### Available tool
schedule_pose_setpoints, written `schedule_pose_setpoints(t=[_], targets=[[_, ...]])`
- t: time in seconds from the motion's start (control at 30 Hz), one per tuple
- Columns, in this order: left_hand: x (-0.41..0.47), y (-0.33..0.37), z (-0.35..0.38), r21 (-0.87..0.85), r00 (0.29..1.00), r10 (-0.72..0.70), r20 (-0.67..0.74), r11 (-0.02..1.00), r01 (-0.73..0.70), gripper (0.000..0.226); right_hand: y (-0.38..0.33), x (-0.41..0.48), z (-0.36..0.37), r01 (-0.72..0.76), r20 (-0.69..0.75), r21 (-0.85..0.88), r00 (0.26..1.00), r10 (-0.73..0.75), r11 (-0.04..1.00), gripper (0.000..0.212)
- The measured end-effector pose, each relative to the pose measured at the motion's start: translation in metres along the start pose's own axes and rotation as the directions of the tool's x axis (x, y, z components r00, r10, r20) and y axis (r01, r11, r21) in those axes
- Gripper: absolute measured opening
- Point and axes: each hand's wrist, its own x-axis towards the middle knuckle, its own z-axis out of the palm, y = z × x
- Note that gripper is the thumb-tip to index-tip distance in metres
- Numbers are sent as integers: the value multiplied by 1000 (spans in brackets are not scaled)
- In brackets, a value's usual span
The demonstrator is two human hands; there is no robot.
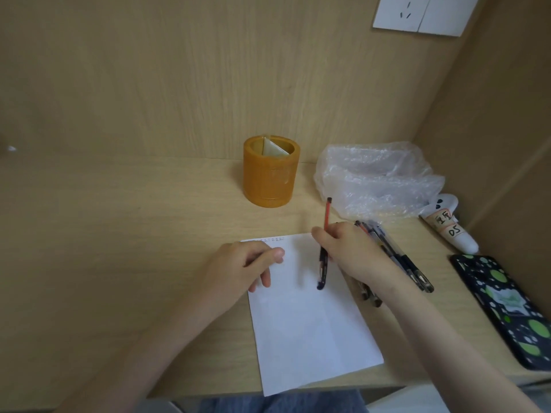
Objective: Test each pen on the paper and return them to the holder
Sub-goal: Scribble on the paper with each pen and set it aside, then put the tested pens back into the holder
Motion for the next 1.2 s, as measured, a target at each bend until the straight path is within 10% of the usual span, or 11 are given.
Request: schedule_pose_setpoints(t=[0.13, 0.37, 0.7, 1.2], targets=[[13, -12, -5, 66, 995, 1, -97, 998, 5, 8, 10, 1, -1, 1, -93, -550, 994, -63, 835, 44], [55, -18, -14, 44, 940, -21, -340, 998, 38, 49, 18, 4, 7, -21, -177, -682, 975, -137, 731, 49], [120, -4, -14, -56, 949, -124, -288, 992, 113, 135, 30, 1, 15, 103, -433, -342, 865, -254, 934, 34], [123, 13, -8, -231, 877, -77, -474, 972, -40, 121, 41, -8, 10, 215, -466, 118, 874, -137, 969, 31]])
